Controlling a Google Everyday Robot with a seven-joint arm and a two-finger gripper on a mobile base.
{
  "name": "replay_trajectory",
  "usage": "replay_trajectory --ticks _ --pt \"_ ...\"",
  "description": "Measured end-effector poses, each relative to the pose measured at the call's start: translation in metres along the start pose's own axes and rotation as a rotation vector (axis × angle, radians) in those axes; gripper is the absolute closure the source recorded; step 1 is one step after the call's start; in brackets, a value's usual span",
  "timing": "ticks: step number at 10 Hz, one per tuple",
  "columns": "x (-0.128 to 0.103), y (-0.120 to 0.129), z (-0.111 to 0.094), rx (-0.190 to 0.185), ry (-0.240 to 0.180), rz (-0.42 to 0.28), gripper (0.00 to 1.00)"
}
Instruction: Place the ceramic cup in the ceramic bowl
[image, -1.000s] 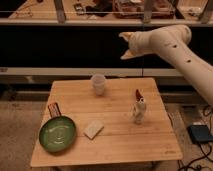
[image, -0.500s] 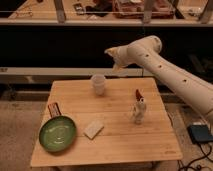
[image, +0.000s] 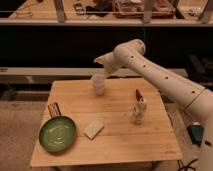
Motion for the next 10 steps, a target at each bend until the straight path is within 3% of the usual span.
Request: replay_trajectory --ticks 3,4,8,10 --pt "0.014 0.03 0.021 -0.1 0.004 -0.004 0.35" --pt "0.015 0.034 0.025 -0.117 0.002 -0.003 0.35" --pt "-0.007 0.047 0.054 -0.192 -0.042 -0.009 0.35" --pt "-0.01 0.054 0.076 -0.235 -0.033 -0.007 0.35"
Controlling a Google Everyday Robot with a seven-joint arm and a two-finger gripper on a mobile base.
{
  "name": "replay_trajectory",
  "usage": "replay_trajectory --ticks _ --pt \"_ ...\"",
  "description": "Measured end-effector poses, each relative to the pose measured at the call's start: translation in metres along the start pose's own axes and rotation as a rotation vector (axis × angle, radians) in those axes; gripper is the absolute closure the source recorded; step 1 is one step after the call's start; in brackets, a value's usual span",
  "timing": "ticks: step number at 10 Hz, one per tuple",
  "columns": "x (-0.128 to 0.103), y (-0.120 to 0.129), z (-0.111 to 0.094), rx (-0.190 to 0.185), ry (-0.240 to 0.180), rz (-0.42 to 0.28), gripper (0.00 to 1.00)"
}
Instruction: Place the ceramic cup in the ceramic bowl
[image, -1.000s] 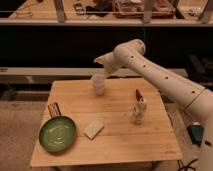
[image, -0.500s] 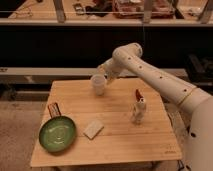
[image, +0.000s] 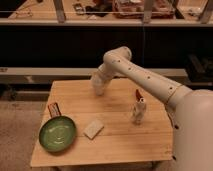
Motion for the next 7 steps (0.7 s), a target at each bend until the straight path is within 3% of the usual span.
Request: replay_trajectory --ticks 3,7 --pt "0.02 -0.008 0.017 -0.018 0.004 0.111 0.35" --pt "0.022 -0.008 0.017 -0.018 0.004 0.121 0.35"
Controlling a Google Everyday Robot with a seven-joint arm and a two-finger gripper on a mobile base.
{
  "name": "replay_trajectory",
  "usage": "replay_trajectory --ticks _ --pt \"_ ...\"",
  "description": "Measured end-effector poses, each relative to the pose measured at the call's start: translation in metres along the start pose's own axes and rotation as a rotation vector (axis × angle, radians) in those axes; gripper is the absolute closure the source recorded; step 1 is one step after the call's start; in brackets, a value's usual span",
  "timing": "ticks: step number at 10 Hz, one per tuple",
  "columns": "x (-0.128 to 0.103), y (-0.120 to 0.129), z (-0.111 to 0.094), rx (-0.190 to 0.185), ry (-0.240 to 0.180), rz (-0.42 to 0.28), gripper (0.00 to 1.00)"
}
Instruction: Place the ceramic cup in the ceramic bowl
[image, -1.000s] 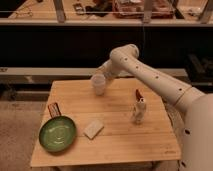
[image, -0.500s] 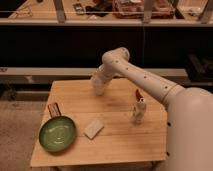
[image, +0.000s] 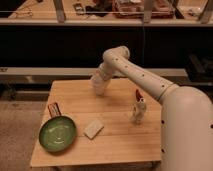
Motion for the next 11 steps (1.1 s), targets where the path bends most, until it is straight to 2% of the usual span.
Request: replay_trajectory --ticks 2,4,6,11 --pt "0.0 0.001 -0.001 -0.003 0.007 -0.007 0.35" --pt "0.017 0.018 -0.008 -0.076 0.077 -0.073 0.35" --pt "0.037 0.031 -0.014 -0.126 0.13 -0.107 0.35" --pt "0.033 0.018 0.001 -0.129 0.132 -0.158 0.35"
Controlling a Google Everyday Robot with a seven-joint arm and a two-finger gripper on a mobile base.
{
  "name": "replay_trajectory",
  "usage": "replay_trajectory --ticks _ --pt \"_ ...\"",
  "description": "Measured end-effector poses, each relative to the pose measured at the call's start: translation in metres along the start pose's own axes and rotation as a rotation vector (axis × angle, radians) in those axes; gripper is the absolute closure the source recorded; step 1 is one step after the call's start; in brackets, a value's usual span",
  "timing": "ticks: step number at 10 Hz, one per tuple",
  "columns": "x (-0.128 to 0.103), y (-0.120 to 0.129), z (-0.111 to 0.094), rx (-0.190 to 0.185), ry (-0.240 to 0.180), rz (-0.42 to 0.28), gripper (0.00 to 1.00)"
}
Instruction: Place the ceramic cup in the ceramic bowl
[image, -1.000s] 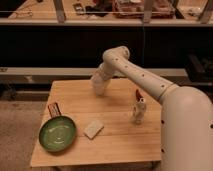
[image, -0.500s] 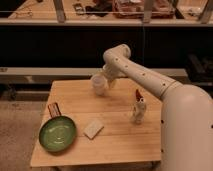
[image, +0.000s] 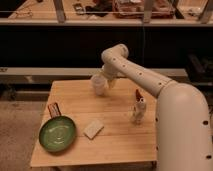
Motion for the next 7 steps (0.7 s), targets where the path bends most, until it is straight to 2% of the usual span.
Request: replay_trajectory --ticks 4,7 --pt "0.009 -0.001 0.017 -0.012 -0.004 -0.022 0.35" --pt "0.011 0.004 0.029 -0.004 -0.039 -0.011 0.35"
